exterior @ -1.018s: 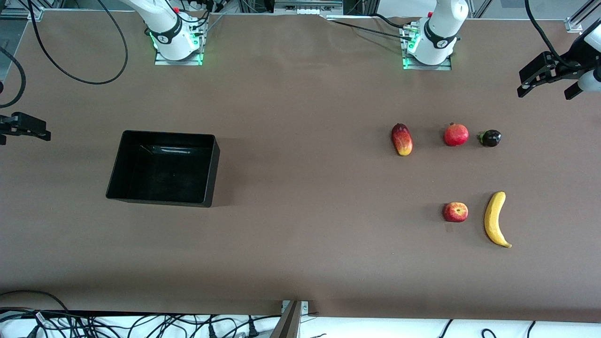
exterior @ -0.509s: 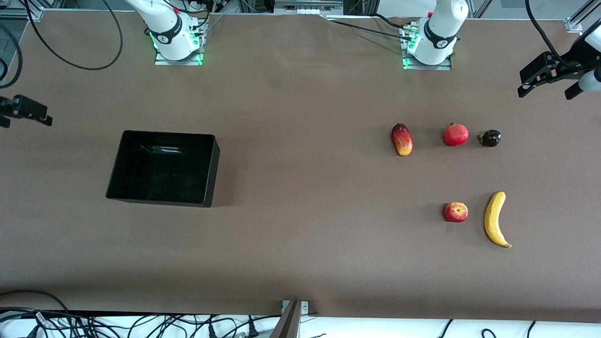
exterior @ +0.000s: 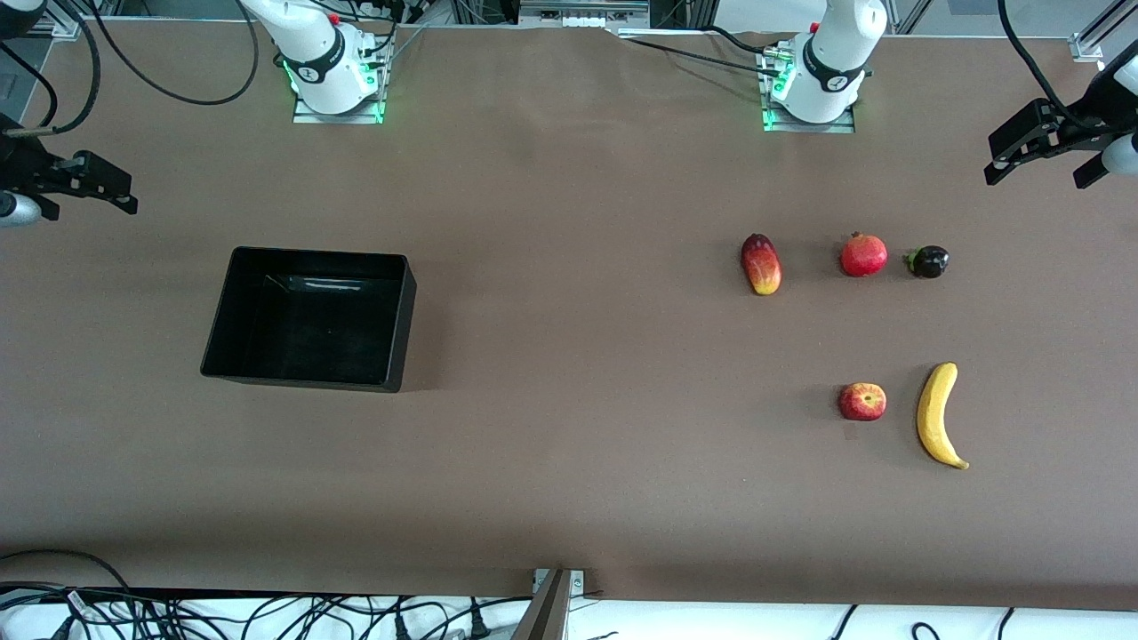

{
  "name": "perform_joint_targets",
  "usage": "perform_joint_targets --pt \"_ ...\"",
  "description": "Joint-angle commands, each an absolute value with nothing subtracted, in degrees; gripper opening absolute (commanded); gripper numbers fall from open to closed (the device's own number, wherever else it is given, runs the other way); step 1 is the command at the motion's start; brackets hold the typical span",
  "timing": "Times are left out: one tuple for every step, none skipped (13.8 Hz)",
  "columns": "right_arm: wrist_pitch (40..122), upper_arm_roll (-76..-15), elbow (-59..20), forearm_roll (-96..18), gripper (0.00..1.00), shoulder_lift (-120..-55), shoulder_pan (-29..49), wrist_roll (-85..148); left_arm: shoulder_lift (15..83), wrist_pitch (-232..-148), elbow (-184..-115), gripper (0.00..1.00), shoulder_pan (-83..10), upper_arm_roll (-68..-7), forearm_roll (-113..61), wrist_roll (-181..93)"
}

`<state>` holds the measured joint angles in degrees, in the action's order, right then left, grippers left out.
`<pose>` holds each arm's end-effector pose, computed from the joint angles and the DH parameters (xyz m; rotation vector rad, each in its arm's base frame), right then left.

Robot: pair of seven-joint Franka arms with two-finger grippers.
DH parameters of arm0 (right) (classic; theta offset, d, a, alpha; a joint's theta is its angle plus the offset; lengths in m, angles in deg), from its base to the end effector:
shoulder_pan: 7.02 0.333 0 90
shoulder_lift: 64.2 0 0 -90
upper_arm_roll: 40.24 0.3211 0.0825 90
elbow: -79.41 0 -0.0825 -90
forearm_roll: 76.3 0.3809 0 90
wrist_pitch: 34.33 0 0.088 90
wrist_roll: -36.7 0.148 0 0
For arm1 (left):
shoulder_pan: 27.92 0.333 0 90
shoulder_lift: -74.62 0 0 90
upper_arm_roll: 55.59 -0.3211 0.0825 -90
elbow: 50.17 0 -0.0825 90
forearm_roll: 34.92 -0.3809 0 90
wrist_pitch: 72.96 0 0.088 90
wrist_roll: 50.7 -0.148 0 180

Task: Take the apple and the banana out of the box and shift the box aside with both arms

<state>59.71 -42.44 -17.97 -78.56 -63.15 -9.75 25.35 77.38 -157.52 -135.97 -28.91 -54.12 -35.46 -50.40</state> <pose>0.5438 -0.0527 0.5443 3.1031 0.1796 -0.0700 0.5265 -0.0215 0.6401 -3.1308 0.0574 -0.0419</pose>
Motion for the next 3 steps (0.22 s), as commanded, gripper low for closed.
perform_joint_targets --pt "57.33 -41.03 -12.79 -78.5 1.0 -66.4 -10.98 26.41 78.13 -157.34 -136.74 1.0 -28.36 -54.1 -33.95 -50.79" --pt "57.42 -41.03 -12.79 -78.5 1.0 -66.31 -10.98 26.41 78.13 -157.34 -136.74 1.0 -28.36 -54.1 -33.95 -50.79" --pt "57.42 -41.03 -12.79 -78.5 1.0 -66.31 -10.98 26.41 78.05 -157.34 -136.74 1.0 -28.36 -54.1 -33.95 -50.79"
